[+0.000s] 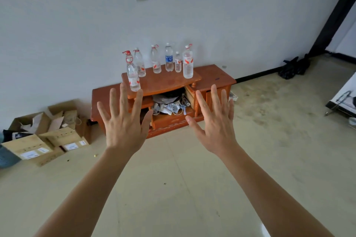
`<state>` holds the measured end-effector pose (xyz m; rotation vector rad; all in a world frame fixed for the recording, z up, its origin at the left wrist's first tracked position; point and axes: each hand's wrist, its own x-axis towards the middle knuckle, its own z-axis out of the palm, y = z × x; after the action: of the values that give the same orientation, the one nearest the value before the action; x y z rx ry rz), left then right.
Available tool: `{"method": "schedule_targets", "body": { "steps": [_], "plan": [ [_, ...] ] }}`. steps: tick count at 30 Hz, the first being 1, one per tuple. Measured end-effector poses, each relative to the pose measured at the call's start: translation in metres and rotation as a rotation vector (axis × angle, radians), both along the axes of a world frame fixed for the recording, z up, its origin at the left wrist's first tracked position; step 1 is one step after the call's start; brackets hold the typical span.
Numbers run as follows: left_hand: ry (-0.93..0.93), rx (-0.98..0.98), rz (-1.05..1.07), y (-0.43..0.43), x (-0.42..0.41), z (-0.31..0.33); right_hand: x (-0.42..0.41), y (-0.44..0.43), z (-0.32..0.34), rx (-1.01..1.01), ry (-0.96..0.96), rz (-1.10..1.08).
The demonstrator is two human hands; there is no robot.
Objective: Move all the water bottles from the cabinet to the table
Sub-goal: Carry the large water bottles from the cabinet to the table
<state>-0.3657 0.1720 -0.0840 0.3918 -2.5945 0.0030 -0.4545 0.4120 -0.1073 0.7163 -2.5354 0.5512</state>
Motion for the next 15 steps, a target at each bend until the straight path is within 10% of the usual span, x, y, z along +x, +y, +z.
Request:
{"method": "schedule_targets", "body": {
  "steps": [15],
  "plan": [
    [-0.187,0.068,0.027,-0.047,-0.333,-0.065,-0.334,-0.048,-0.059,-0.068,-0.227,-0.044]
  ]
}}
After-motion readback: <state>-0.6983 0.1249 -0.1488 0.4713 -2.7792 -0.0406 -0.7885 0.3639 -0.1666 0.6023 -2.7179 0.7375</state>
